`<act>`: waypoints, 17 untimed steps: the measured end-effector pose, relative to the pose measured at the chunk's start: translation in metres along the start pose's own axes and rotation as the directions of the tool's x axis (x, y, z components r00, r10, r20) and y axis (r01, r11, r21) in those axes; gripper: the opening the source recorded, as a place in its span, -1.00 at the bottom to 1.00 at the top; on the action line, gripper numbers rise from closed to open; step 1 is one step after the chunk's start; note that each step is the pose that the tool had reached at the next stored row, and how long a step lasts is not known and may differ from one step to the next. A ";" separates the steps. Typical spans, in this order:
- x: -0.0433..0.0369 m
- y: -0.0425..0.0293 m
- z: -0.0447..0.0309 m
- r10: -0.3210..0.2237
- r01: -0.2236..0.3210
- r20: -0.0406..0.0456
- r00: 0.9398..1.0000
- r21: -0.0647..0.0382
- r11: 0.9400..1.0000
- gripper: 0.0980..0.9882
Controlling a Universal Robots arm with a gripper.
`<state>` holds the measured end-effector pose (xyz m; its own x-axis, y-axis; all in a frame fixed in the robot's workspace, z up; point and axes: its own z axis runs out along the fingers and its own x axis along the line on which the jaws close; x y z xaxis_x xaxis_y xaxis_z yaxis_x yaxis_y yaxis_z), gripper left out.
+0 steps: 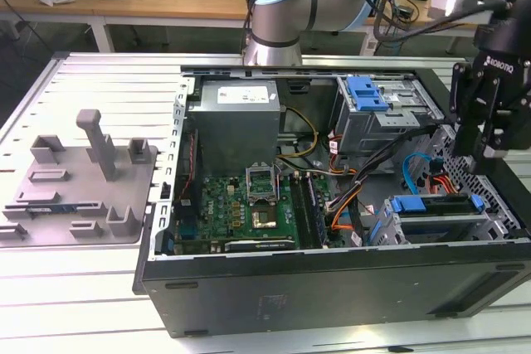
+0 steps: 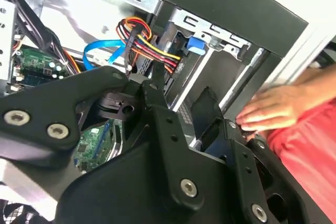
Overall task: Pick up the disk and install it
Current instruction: 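Insert the second disk wire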
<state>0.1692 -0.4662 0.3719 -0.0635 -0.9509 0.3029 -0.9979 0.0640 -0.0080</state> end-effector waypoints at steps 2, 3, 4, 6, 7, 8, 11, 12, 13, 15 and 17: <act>-0.0049 0.0013 -0.0022 0.001 -0.001 -0.029 1.000 0.002 1.000 -0.32; -0.0052 0.0023 -0.0023 0.001 0.000 -0.035 0.999 0.002 1.000 -0.32; -0.0059 0.0046 -0.0026 0.001 0.000 -0.044 0.999 0.003 1.000 -0.48; -0.0078 0.0088 -0.0032 0.001 0.000 -0.051 0.999 0.003 1.000 -0.48; -0.0097 0.0116 -0.0037 0.001 -0.001 -0.053 0.999 0.003 1.000 -0.48; -0.0123 0.0137 -0.0047 0.001 -0.001 -0.053 0.999 0.004 1.000 -0.48; -0.0131 0.0227 -0.0049 0.002 -0.001 -0.055 0.998 0.006 1.000 -0.48; -0.0131 0.0232 -0.0046 0.002 -0.002 -0.055 0.999 0.006 1.000 -0.48; -0.0130 0.0232 -0.0041 0.003 -0.003 -0.055 0.999 0.006 1.000 -0.48; -0.0125 0.0232 -0.0023 0.006 -0.005 -0.050 0.999 0.005 1.000 -0.48; -0.0114 0.0231 -0.0003 0.010 -0.010 -0.040 0.999 0.003 1.000 -0.48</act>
<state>0.1469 -0.4538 0.3686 -0.0733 -0.9372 0.3411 -0.9972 0.0730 -0.0137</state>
